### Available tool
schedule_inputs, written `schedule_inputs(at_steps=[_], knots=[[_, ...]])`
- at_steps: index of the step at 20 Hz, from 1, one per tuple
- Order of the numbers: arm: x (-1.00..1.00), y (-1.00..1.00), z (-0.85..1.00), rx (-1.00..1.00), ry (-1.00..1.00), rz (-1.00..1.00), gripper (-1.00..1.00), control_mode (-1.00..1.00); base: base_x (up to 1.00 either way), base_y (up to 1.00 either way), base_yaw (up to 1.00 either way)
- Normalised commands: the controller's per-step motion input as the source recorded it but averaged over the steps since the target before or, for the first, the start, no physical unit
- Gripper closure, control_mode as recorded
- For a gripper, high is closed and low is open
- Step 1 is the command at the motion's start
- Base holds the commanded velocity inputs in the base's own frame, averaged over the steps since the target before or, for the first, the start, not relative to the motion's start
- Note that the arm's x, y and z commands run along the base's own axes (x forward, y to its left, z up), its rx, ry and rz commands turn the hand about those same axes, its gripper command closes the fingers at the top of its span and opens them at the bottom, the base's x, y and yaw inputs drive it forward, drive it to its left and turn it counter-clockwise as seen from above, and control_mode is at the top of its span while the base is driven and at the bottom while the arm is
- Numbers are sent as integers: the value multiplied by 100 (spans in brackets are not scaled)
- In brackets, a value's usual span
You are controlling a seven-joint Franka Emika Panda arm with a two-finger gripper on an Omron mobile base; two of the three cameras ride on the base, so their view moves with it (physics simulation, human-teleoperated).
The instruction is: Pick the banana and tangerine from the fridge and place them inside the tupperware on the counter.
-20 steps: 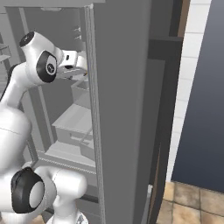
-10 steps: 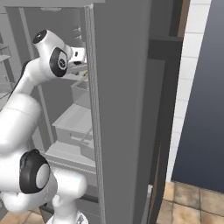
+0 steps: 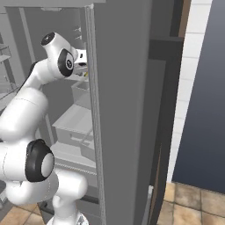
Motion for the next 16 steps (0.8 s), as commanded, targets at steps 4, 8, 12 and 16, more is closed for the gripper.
schedule_inputs(at_steps=[4, 8, 12, 16], knots=[[46, 2, -12, 11, 0, 0, -100, -100, 0, 0, 0], [48, 8, -9, 8, 0, 0, -100, -100, 0, 0, 0], [47, 2, -7, 3, 0, 0, -100, -100, 0, 0, 0], [44, 0, -6, 0, 0, 0, -100, -100, 0, 0, 0]])
